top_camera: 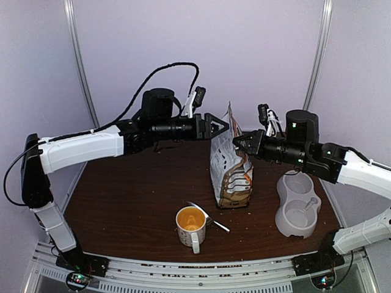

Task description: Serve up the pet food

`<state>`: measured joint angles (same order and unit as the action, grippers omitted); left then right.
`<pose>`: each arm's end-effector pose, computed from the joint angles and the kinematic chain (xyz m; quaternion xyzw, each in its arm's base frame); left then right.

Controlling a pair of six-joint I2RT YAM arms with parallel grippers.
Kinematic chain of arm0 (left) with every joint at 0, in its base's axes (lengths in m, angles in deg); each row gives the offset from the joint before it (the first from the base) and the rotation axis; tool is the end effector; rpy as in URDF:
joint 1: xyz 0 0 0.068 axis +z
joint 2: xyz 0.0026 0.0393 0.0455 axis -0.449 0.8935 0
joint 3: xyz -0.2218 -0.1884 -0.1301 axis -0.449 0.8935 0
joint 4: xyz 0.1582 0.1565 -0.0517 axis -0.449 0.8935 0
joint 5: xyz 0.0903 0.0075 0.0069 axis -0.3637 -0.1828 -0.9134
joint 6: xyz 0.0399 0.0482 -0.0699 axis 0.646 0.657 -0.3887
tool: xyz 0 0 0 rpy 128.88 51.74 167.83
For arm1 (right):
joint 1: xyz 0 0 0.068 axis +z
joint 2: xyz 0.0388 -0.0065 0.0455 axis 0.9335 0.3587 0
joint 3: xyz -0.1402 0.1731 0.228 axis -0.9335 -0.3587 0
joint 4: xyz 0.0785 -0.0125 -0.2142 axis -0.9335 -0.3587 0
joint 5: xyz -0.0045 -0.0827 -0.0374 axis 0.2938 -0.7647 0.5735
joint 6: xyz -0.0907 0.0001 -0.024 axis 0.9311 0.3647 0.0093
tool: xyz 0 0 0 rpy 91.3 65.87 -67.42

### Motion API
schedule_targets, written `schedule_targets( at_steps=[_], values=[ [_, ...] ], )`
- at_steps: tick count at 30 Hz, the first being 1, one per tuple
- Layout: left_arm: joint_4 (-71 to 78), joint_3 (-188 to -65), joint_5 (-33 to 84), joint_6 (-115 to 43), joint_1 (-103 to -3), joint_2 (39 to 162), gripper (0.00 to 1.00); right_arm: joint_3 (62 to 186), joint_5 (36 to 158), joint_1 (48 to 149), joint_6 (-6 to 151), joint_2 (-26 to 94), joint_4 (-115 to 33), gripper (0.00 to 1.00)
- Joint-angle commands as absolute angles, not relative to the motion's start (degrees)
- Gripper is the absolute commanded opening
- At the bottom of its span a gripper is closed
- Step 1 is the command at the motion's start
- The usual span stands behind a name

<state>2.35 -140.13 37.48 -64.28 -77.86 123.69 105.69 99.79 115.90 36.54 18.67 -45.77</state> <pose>0.2515 -0.3589 0.4048 0.1839 0.7397 -0.5472 0.3459 0.1670 0.2011 0.3886 -0.0857 0.7807 0.4837 0.3862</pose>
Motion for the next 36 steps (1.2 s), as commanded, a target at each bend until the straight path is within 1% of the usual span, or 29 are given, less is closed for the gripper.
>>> schedule_targets(
  at_steps=[1, 4, 15, 24, 36],
  values=[
    [0.05, -143.33, 39.64, -64.81, -78.02, 125.18, 0.62, 104.49, 101.39, 116.71, 37.33, 16.72, -46.27, 0.00],
    [1.88, -144.98, 40.88, -64.50, -78.01, 126.11, 0.61, 104.27, 101.52, 116.70, 37.70, 16.53, -46.59, 0.00],
    [3.95, -148.11, 45.57, -64.31, -77.88, 128.60, 0.53, 101.87, 102.01, 116.74, 39.52, 14.44, -44.90, 0.00],
    [2.51, -149.26, 50.28, -66.50, -77.10, 130.82, 0.52, 101.63, 101.76, 116.62, 40.74, 13.27, -46.21, 0.00],
    [6.42, -151.50, 49.59, -64.43, -76.27, 131.70, 0.52, 101.32, 102.52, 116.53, 40.75, 12.75, -45.79, 0.00]
  ],
)
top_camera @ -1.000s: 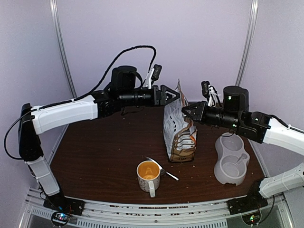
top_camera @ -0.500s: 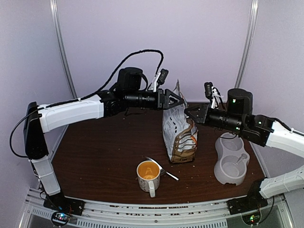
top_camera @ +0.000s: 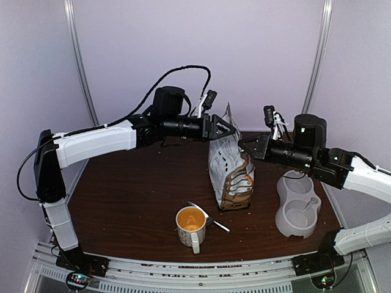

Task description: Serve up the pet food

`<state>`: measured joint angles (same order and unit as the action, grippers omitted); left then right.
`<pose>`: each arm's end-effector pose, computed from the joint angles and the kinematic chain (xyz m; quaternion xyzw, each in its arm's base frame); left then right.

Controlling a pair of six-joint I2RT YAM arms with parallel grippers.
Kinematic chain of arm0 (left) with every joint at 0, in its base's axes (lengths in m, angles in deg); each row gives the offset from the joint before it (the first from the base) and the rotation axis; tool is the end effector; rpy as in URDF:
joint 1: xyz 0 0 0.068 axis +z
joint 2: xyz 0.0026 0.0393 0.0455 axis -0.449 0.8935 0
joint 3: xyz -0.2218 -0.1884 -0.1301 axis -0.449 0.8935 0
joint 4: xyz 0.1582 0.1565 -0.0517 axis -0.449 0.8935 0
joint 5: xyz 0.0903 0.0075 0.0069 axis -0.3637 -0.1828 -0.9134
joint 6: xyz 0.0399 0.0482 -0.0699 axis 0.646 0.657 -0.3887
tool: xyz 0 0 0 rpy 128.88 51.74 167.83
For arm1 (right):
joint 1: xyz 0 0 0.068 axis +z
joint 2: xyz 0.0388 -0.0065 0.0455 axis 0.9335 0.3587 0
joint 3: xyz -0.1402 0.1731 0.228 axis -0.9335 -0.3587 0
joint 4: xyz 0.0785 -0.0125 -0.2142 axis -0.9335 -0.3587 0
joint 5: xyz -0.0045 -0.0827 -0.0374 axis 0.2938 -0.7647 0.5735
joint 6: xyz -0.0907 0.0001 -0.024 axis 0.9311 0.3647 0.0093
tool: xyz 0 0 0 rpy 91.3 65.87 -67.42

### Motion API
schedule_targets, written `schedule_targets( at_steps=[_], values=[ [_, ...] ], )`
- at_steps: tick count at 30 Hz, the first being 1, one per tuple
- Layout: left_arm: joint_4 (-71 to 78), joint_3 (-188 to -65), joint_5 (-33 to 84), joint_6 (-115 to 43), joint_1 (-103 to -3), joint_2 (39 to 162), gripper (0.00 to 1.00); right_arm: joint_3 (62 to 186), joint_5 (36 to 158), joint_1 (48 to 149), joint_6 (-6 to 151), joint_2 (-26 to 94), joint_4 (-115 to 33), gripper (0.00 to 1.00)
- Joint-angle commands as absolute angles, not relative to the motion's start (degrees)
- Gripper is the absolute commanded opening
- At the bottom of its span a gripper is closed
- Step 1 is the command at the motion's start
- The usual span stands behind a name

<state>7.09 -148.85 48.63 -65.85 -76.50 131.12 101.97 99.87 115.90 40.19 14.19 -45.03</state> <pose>0.2681 -0.3855 0.3934 0.2196 0.7420 -0.5758 0.2638 0.1524 0.1856 0.3846 -0.1113 0.7694 0.4779 0.4090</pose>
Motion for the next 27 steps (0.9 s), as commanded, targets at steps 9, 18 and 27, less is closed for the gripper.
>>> schedule_targets(
  at_steps=[9, 18, 27],
  values=[
    [6.95, -152.46, 51.45, -64.18, -76.08, 133.30, 0.52, 100.89, 101.93, 116.56, 41.24, 11.65, -46.28, 0.00],
    [7.17, -154.52, 53.87, -64.18, -75.90, 135.80, 0.51, 100.47, 101.96, 116.53, 42.15, 10.51, -47.28, 0.00],
    [7.75, -154.65, 54.11, -64.24, -75.69, 136.60, 0.47, 99.98, 101.44, 116.53, 42.00, 10.11, -47.56, 0.00]
  ],
)
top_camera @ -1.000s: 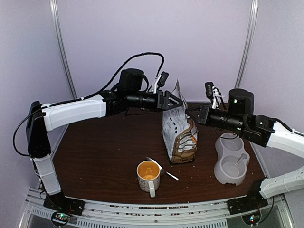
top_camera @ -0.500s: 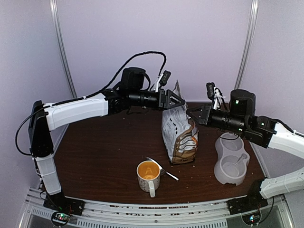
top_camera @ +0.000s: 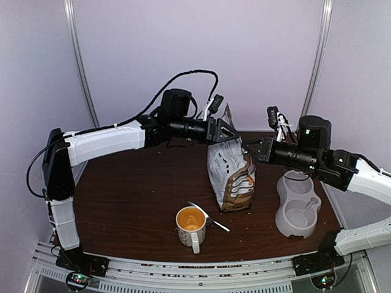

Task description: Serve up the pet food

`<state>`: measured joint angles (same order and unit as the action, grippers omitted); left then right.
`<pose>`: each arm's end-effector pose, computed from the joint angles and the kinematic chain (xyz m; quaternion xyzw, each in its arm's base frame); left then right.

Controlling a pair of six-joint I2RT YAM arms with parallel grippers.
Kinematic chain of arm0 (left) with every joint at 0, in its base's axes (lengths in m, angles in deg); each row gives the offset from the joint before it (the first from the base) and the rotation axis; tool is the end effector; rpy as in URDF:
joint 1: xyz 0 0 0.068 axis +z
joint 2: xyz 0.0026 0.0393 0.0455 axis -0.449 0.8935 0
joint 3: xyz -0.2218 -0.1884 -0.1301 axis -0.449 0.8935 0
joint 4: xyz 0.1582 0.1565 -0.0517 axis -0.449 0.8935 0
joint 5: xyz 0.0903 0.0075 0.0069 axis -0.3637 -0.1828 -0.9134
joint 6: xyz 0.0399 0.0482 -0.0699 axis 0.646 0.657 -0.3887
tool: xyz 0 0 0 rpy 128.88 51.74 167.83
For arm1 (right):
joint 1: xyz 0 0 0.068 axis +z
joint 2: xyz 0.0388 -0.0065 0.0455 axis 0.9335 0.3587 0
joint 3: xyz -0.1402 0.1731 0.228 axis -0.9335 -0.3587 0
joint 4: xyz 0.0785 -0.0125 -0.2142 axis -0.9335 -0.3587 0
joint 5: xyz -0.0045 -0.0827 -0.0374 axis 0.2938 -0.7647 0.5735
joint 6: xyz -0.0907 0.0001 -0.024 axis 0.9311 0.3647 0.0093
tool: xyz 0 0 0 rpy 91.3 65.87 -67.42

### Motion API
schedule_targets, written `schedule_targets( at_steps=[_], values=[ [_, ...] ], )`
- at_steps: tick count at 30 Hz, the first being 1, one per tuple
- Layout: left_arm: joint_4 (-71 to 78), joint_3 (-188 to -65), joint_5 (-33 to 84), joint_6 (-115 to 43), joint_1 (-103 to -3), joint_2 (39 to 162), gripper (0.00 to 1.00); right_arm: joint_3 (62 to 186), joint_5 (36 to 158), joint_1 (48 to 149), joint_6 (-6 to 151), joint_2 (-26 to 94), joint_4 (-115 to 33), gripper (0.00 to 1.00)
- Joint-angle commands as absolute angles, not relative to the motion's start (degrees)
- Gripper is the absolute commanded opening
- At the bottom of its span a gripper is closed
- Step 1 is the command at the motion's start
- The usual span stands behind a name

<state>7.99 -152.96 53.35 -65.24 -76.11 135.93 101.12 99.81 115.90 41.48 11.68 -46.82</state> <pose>0.2795 -0.4027 0.3794 0.2419 0.7389 -0.5844 0.2323 0.1437 0.1762 0.3837 -0.1197 0.7688 0.4725 0.4139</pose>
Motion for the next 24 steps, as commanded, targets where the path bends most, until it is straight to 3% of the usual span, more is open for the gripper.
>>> schedule_targets(
  at_steps=[1, 24],
  values=[
    [7.80, -154.43, 53.98, -64.12, -75.64, 136.45, 0.46, 99.95, 101.28, 116.53, 41.87, 10.07, -47.50, 0.00],
    [6.37, -154.00, 55.57, -64.38, -75.64, 137.83, 0.37, 100.22, 100.47, 116.51, 42.35, 9.29, -49.41, 0.00]
  ],
)
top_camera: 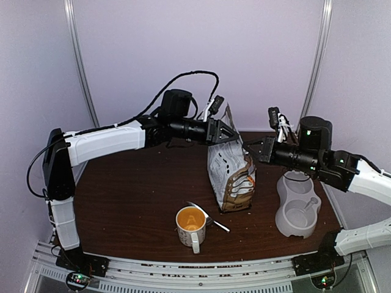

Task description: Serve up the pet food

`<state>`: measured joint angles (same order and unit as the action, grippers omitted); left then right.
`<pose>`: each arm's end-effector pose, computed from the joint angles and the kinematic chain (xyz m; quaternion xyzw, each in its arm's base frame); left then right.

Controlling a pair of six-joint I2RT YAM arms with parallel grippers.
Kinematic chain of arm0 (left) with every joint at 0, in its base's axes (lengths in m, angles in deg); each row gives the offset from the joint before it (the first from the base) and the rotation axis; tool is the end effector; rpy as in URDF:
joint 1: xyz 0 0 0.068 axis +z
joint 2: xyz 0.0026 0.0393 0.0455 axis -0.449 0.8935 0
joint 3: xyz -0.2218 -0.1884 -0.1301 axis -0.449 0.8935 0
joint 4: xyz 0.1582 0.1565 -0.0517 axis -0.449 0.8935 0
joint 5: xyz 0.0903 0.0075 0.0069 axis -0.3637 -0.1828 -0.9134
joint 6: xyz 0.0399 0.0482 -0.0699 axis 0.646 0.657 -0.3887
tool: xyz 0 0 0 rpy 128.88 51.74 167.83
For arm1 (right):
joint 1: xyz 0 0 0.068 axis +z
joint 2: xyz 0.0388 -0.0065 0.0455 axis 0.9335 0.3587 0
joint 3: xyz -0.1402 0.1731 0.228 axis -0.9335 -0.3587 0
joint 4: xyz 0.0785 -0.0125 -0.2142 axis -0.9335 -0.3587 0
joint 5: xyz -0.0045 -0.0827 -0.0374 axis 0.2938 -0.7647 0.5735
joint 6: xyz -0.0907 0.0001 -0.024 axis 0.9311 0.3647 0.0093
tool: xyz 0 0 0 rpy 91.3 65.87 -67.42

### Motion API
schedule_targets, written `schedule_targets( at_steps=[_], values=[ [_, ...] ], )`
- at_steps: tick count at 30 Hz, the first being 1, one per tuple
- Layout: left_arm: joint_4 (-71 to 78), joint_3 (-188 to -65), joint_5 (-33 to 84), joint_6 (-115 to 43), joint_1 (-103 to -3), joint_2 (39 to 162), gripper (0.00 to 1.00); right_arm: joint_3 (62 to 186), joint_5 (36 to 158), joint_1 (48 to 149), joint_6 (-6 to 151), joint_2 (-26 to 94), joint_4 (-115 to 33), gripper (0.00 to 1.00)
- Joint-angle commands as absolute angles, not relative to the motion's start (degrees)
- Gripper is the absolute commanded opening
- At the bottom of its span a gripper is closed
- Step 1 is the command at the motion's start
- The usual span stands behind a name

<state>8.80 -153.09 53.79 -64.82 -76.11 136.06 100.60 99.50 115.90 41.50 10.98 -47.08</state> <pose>0.2789 -0.4029 0.3773 0.2453 0.7411 -0.5822 0.2272 0.1417 0.1734 0.3821 -0.1181 0.7696 0.4706 0.4151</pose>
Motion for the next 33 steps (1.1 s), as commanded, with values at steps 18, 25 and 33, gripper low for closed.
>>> schedule_targets(
  at_steps=[18, 25, 33],
  values=[
    [2.01, -156.05, 60.23, -66.70, -75.64, 140.48, 0.32, 101.42, 100.97, 116.52, 43.46, 11.01, -52.38, 0.00],
    [1.92, -158.22, 61.75, -67.04, -75.60, 142.01, 0.29, 101.62, 101.05, 116.50, 44.66, 11.17, -53.38, 0.00],
    [0.89, -158.83, 62.48, -67.53, -75.66, 142.48, 0.23, 101.76, 100.84, 116.53, 45.02, 12.02, -53.99, 0.00]
  ],
)
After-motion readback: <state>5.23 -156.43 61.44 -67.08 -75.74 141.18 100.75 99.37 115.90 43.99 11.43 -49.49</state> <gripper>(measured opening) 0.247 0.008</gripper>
